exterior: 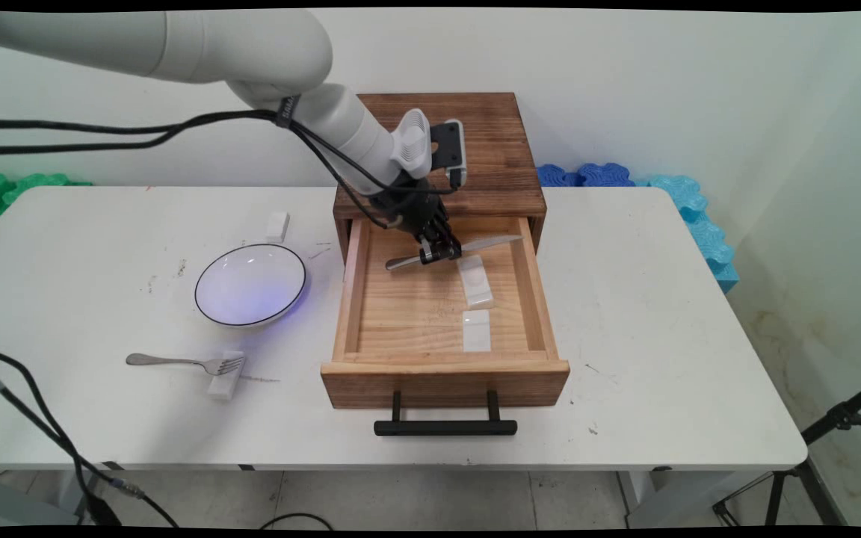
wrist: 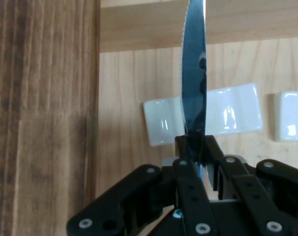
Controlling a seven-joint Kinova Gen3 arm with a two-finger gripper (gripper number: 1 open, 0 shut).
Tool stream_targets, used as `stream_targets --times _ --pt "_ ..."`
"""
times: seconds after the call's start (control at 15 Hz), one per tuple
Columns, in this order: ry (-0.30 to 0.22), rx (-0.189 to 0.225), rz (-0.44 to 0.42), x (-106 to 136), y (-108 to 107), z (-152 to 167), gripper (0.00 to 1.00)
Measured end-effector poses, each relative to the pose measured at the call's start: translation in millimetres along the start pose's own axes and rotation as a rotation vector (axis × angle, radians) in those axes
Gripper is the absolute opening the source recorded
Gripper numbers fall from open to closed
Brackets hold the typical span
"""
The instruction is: Place the picked object into the drawer
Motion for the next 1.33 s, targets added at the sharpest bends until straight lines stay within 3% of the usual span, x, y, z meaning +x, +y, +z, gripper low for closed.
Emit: stream_targets --times 1.27,1.33 --pt "-0.006 -0.021 0.011 -9 -2 43 0.0" --pt "-0.003 -0.021 0.013 -7 -3 45 1.0"
